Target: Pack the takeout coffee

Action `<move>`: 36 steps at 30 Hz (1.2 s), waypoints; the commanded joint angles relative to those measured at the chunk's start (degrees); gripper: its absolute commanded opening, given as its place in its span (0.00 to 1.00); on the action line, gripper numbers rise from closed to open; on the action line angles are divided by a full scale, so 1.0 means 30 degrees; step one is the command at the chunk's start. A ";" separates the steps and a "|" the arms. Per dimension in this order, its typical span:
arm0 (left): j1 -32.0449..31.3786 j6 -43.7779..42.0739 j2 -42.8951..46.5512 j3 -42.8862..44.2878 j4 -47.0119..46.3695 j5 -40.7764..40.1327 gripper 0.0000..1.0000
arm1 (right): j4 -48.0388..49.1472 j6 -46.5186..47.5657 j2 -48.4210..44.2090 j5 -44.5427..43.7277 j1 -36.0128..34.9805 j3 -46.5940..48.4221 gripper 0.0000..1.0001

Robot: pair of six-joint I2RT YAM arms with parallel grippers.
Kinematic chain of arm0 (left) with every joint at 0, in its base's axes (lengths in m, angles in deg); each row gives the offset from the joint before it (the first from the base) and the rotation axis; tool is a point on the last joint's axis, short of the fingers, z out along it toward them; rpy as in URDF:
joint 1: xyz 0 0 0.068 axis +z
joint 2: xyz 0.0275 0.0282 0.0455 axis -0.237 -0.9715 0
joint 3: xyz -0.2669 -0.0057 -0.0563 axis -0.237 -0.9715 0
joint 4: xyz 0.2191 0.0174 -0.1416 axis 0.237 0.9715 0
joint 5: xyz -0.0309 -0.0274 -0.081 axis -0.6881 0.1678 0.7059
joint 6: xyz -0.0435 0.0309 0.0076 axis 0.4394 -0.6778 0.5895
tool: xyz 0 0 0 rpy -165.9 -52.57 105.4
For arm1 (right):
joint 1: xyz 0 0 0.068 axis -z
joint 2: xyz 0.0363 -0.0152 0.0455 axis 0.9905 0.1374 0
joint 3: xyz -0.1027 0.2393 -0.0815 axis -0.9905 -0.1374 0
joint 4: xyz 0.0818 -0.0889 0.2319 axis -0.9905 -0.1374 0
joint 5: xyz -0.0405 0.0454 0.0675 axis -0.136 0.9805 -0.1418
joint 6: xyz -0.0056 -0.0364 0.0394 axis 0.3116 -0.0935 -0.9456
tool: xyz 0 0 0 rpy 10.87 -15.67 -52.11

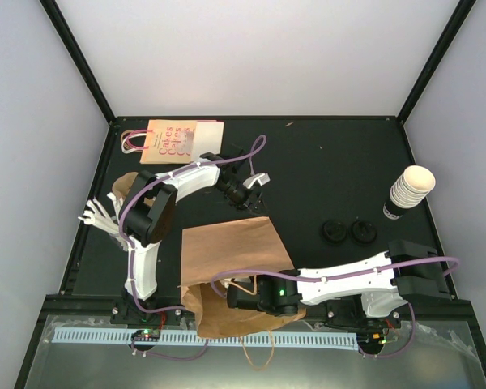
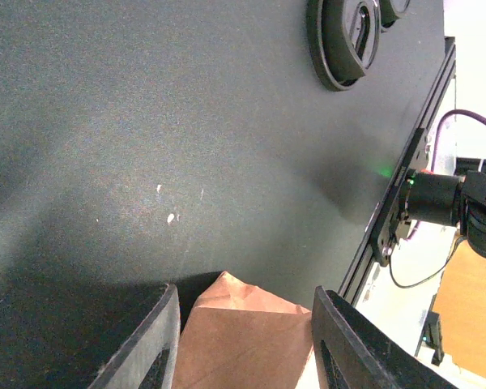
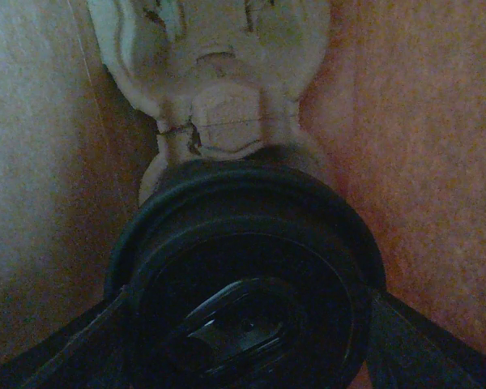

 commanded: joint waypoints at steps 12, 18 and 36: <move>-0.0314 -0.0202 -0.0330 -0.0462 0.1042 -0.0001 0.47 | -0.1619 -0.0155 0.0907 0.4297 0.0303 -0.1332 0.53; -0.0338 -0.0267 -0.0322 -0.0460 0.1105 -0.0005 0.47 | -0.1318 -0.0036 0.0806 0.2852 0.0808 -0.1287 0.53; -0.0321 -0.0356 -0.0286 -0.0857 0.1033 0.0011 0.47 | -0.2579 -0.0291 0.1174 0.6574 0.1273 -0.0759 0.53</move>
